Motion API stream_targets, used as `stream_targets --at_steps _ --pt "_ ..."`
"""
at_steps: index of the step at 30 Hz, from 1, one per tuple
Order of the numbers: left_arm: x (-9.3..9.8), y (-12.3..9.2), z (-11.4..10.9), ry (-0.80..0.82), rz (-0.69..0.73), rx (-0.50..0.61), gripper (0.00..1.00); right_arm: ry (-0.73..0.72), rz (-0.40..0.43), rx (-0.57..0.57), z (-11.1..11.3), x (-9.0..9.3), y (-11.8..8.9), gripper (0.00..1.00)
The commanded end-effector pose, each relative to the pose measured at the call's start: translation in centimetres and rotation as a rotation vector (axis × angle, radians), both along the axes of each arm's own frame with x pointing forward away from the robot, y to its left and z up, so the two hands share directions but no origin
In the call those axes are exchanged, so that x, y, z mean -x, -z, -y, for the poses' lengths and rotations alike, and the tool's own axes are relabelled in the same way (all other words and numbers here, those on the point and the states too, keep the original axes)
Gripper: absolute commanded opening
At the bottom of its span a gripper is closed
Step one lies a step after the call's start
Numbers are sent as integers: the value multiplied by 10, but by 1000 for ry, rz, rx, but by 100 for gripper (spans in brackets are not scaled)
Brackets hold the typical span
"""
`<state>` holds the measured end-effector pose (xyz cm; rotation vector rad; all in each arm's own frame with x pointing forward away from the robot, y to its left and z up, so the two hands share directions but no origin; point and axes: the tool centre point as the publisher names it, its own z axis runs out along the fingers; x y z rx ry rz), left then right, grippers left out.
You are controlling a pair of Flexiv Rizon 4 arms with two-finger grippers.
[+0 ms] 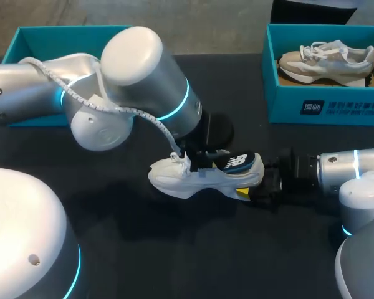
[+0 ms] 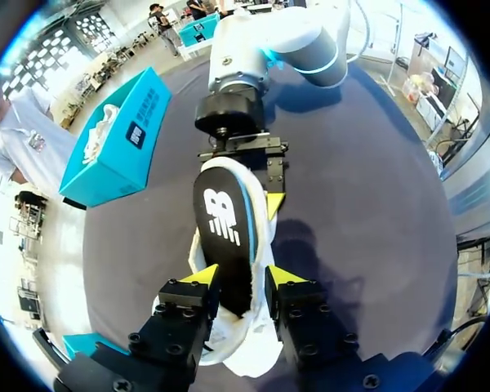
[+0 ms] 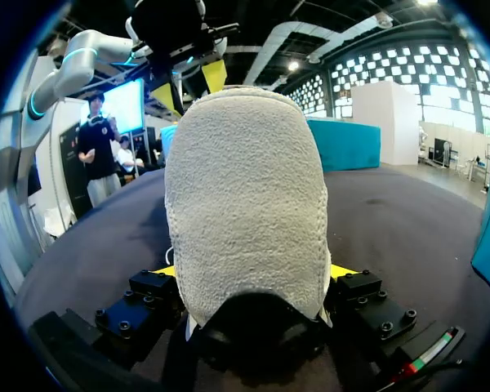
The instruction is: Take the shoe out of the shoebox, open the shoe tongue, remove and reinsert the insole, then place the shoe into the shoebox
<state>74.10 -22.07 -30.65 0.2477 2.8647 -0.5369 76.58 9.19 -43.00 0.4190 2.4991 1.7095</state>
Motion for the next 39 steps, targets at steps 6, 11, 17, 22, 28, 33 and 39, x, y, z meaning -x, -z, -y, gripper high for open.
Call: stream_targets --at_steps 6,11,17,22,28,33,39 --pt "16 9 13 -4 26 38 38 1 -1 3 -1 1 2 0" --pt "23 11 23 -10 53 45 39 1 -1 3 -1 1 2 0" --pt "27 15 32 -44 93 62 39 1 -1 3 -1 1 2 0" --pt "29 16 38 -64 108 81 40 1 -1 3 -1 1 2 0" --pt "30 17 42 -93 124 101 39 1 -1 3 -1 1 2 0" --pt "29 17 42 -124 141 114 39 1 -1 3 -1 1 2 0" --pt "23 21 46 -156 154 119 37 1 -1 3 -1 1 2 0"
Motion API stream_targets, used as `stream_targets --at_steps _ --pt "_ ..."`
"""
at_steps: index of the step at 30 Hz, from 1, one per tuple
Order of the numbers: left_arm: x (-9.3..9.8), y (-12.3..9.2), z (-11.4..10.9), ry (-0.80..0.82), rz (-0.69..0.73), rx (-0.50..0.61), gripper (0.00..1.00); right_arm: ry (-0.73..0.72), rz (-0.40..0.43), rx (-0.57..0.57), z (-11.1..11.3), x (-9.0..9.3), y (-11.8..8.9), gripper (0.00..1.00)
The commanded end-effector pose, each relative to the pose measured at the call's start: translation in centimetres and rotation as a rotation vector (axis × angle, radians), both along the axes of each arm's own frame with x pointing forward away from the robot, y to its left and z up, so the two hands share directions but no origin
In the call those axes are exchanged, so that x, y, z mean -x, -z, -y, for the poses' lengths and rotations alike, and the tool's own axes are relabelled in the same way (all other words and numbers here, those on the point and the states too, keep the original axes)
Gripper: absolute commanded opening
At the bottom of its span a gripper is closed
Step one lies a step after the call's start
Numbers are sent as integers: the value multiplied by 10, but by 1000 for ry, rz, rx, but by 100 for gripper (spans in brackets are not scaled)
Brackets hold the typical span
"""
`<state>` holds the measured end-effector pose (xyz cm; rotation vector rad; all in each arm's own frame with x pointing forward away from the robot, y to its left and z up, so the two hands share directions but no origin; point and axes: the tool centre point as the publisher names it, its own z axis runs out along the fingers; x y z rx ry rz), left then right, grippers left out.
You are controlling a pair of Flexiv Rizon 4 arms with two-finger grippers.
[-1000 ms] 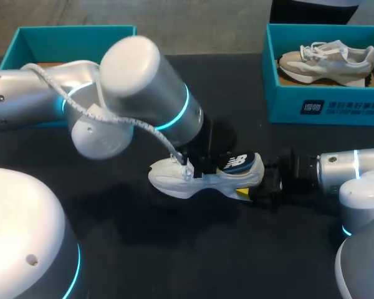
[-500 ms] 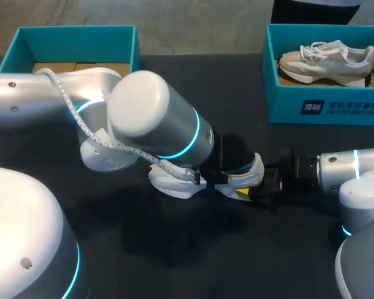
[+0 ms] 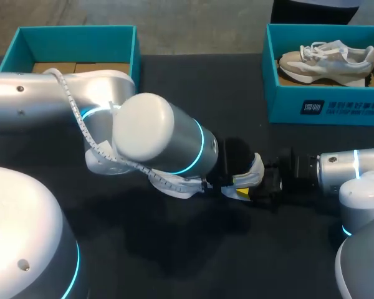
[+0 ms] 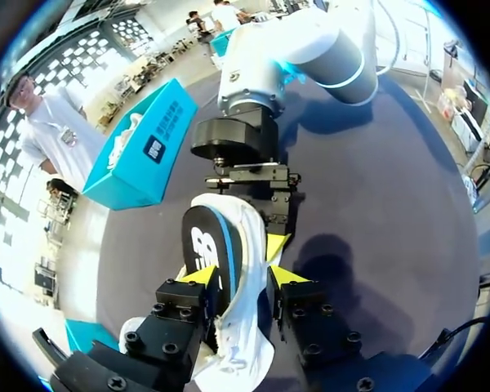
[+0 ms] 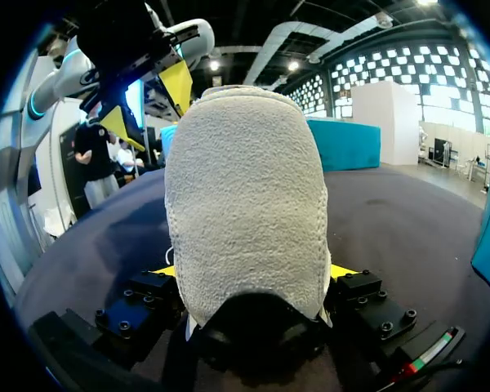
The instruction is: Take the shoe out of the shoebox, open the shoe tongue, remove and reinsert the insole, then place the shoe into the shoebox
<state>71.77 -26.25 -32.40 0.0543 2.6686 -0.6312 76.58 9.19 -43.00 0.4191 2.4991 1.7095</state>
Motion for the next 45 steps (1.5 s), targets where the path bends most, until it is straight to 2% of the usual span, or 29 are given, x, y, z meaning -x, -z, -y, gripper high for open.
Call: stream_targets --at_steps 1,16,40,42,44,45 --pt "-2 4 6 -13 4 -2 37 1 -1 3 -1 1 2 0" --pt "-12 8 19 -47 53 -1 36 1 -1 3 -1 1 2 0" --pt "-29 21 25 -89 69 -2 36 1 -1 3 -1 1 2 0" --pt "-29 22 25 -93 73 -2 33 1 -1 3 -1 1 2 0" --pt "-29 22 25 -94 73 0 26 1 -1 3 -1 1 2 0" --pt "-29 22 25 -95 73 0 10 1 -1 3 -1 1 2 0"
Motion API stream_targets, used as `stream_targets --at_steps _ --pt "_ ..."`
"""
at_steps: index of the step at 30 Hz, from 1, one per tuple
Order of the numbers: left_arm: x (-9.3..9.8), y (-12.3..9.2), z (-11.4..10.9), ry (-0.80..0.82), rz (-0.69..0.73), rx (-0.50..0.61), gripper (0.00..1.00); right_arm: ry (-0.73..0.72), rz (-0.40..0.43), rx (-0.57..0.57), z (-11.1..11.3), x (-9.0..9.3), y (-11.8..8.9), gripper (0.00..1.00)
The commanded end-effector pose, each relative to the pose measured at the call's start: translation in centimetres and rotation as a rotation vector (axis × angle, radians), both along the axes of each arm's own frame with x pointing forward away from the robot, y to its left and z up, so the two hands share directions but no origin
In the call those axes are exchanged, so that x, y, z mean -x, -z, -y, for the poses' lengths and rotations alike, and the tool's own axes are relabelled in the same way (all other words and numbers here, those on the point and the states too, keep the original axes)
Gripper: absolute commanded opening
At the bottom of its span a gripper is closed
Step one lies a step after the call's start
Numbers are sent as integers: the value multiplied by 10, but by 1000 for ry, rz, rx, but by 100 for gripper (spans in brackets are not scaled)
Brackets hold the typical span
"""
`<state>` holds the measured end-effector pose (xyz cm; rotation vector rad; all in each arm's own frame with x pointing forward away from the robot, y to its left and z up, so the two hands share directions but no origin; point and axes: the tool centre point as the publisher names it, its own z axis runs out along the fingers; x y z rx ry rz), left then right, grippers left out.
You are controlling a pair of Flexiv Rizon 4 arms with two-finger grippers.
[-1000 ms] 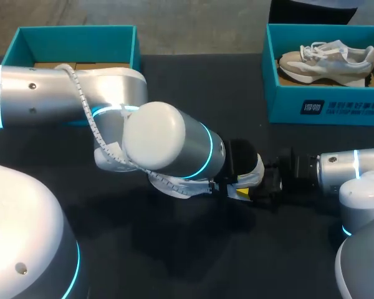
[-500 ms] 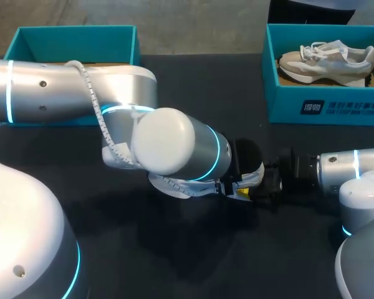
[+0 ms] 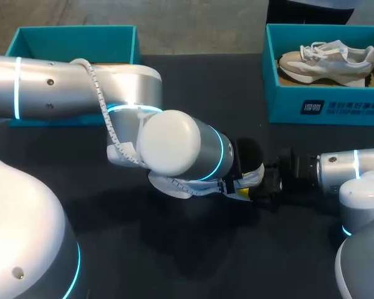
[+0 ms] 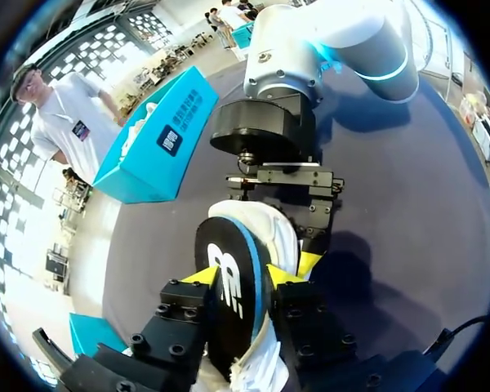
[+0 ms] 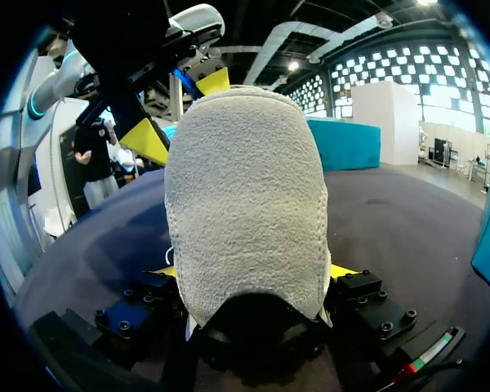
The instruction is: Take the shoe out of the shoebox, open the shoe tongue, remove and reinsert the insole, then place the shoe into the shoebox
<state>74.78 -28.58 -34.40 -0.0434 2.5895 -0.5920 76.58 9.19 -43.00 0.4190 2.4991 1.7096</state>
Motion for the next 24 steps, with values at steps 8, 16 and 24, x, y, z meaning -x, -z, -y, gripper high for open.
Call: stream_targets --at_steps 8,16,24 --pt "2 1 1 -10 4 4 0 1 -1 3 -1 1 2 0" --pt "7 -9 -2 9 7 29 0 1 -1 3 -1 1 2 0" --pt "16 -21 3 34 29 44 0 1 -1 3 -1 1 2 0"
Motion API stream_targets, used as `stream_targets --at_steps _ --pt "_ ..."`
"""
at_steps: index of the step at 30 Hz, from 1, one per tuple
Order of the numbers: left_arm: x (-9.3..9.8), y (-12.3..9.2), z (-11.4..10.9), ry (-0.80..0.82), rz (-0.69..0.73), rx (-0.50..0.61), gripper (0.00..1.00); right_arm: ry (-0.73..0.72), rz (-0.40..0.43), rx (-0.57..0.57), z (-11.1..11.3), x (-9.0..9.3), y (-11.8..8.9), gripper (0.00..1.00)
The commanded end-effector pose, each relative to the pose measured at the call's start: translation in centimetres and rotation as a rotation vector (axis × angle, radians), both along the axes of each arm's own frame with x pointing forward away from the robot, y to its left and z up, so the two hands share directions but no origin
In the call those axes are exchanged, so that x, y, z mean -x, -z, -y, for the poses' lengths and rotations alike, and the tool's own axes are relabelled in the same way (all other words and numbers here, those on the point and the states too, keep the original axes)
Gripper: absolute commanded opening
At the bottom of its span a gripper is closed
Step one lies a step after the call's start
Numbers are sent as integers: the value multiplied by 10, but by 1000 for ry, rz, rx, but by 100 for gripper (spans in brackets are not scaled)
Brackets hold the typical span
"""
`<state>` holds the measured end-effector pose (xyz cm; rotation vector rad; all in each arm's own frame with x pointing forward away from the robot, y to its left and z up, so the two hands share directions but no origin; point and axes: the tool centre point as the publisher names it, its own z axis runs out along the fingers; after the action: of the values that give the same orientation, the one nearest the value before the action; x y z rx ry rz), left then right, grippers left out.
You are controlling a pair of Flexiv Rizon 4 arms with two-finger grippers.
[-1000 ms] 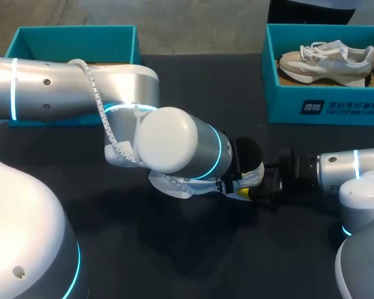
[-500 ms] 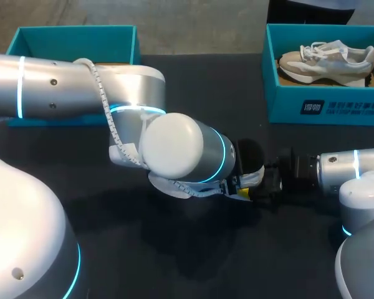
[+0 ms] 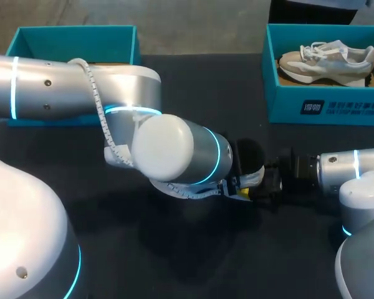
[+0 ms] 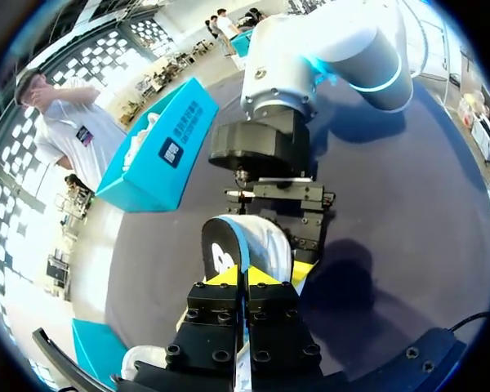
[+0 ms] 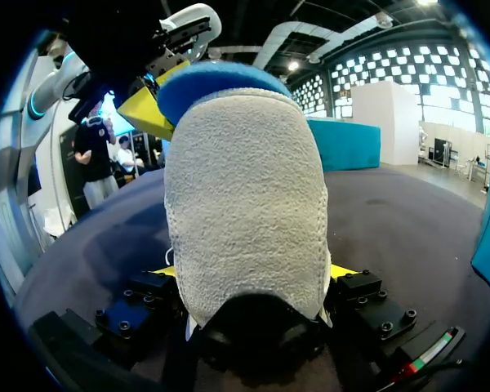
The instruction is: Take the shoe out of the shoebox, open the shoe tongue, remove and reinsert the insole, then place the shoe into the shoebox
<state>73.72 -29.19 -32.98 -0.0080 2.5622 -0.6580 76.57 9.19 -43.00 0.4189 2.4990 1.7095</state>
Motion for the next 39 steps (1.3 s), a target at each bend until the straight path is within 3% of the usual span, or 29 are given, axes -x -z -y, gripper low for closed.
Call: stream_targets --at_steps 1,17,18,19,20,21,24,26,39 --pt "6 -7 -1 2 11 0 0 1 -1 3 -1 1 2 0" --pt "3 -7 13 2 20 -19 0 1 -1 3 -1 1 2 0" --pt "3 -6 13 0 16 -20 25 1 -1 3 -1 1 2 0" --pt "2 -6 13 -1 15 -21 35 1 -1 3 -1 1 2 0" --pt "2 -6 13 -1 15 -21 35 1 -1 3 -1 1 2 0" --pt "3 -7 11 -2 13 -20 45 1 -1 3 -1 1 2 0" --pt "3 -8 10 -3 12 -17 48 1 -1 3 -1 1 2 0" --pt "4 -9 6 -4 11 -10 57 1 -1 3 -1 1 2 0" --pt "1 2 -12 -23 8 -10 46 1 -1 3 -1 1 2 0"
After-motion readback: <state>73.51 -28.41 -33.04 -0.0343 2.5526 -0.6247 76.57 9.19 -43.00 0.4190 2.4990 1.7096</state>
